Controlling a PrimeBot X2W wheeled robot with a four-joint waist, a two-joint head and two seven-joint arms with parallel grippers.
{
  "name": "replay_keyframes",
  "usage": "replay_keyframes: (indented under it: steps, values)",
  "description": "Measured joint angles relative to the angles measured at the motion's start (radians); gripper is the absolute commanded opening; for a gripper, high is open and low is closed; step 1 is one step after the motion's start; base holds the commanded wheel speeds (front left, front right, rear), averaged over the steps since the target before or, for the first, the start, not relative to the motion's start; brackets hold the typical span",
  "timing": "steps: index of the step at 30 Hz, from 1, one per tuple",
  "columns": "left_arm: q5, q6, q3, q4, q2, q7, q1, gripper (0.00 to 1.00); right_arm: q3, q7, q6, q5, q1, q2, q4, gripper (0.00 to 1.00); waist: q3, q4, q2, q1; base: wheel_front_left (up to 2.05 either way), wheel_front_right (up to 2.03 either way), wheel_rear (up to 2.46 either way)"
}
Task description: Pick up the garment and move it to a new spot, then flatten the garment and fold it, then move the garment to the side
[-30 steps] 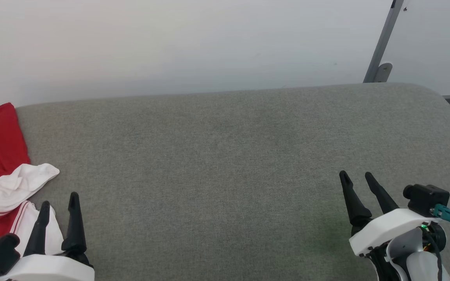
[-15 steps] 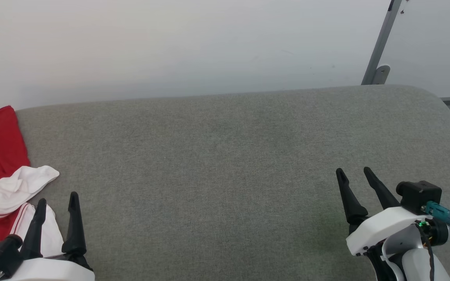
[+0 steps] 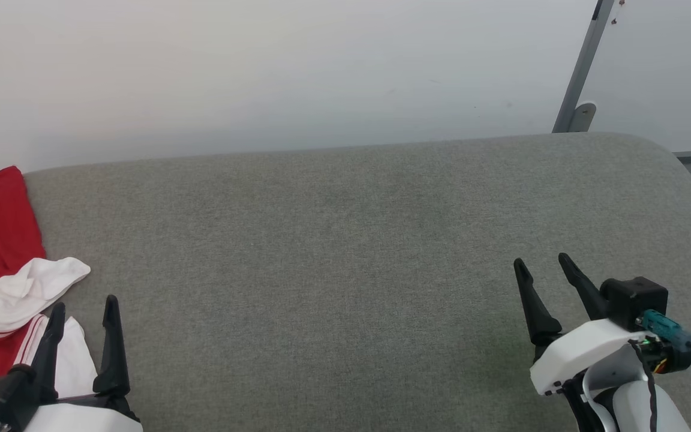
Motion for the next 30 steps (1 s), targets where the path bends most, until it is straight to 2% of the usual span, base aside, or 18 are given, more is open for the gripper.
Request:
replay_keyframes:
  steps: [11, 24, 30]
  values:
    - [0.049, 0.006, -0.013, -0.016, 0.020, -0.018, 0.017, 1.00, -0.007, -0.009, 0.000, -0.074, 0.001, 0.001, -0.011, 1.00, -0.004, 0.000, 0.0000, 0.0000, 0.00, 0.00, 0.00]
    - [0.044, 0.006, -0.018, -0.010, 0.021, -0.017, 0.018, 1.00, -0.014, -0.005, 0.000, -0.083, 0.007, 0.003, -0.027, 1.00, 0.000, 0.009, 0.0000, 0.0000, 0.00, 0.00, 0.00]
    - [0.024, 0.035, 0.008, 0.011, 0.020, -0.014, 0.018, 1.00, 0.019, 0.001, 0.000, -0.082, 0.002, 0.001, -0.030, 1.00, -0.003, 0.042, 0.0000, 0.0000, 0.00, 0.00, 0.00]
